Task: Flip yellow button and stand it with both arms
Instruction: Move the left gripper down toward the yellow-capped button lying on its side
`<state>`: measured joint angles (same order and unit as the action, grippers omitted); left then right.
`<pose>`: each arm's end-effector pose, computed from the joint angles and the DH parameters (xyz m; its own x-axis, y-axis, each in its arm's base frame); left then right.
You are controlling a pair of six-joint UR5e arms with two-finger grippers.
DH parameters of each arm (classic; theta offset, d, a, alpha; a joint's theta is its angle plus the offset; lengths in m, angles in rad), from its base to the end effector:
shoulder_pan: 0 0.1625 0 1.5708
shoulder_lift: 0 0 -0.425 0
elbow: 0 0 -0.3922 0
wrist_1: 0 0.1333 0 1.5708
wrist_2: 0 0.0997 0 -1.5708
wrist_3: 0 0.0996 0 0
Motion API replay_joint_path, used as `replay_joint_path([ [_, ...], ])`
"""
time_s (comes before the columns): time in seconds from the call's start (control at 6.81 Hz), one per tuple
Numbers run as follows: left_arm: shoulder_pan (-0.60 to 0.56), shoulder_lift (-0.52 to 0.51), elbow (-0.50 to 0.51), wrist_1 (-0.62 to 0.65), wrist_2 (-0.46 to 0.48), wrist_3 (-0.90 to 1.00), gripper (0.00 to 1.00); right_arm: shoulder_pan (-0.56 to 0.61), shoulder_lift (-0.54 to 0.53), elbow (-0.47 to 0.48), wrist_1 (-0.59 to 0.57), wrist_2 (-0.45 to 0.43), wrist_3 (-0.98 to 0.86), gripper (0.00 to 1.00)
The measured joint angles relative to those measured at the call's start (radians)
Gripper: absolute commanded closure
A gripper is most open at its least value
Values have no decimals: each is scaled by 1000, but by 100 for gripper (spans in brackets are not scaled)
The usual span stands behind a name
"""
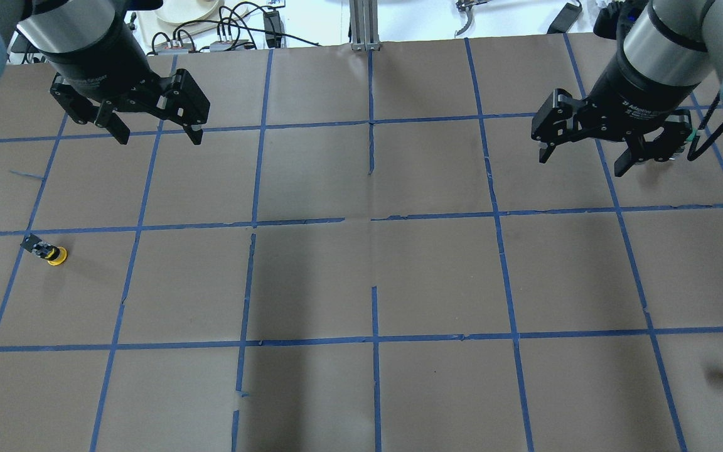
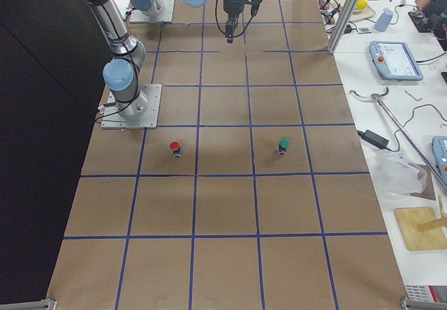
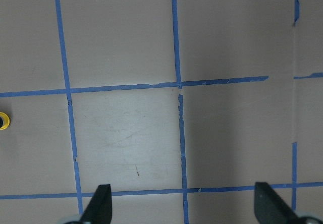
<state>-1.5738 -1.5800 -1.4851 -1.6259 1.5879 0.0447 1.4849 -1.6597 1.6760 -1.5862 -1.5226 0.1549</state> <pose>-0.1331 -0.4964 0.5200 -0.9987 0.0473 -0.0180 0.0477 0.9987 -0.0206 0.0986 -0.4642 0.4799 -0.9700 0.2384 -0.0475 0.2383 0.9712 0.0083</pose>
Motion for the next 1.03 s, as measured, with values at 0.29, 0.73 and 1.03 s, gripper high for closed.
replay_joint_path([
  [0.29,36,4,-23,-7,6,47,1,0,2,1,0,1,2,0],
  [0.73,265,-5,-133,23,3,405,1,0,4,1,-6,1,4,0],
  [1.03,452,-15,-256,172,0,673,1,0,5,1,-9,2,5,0],
])
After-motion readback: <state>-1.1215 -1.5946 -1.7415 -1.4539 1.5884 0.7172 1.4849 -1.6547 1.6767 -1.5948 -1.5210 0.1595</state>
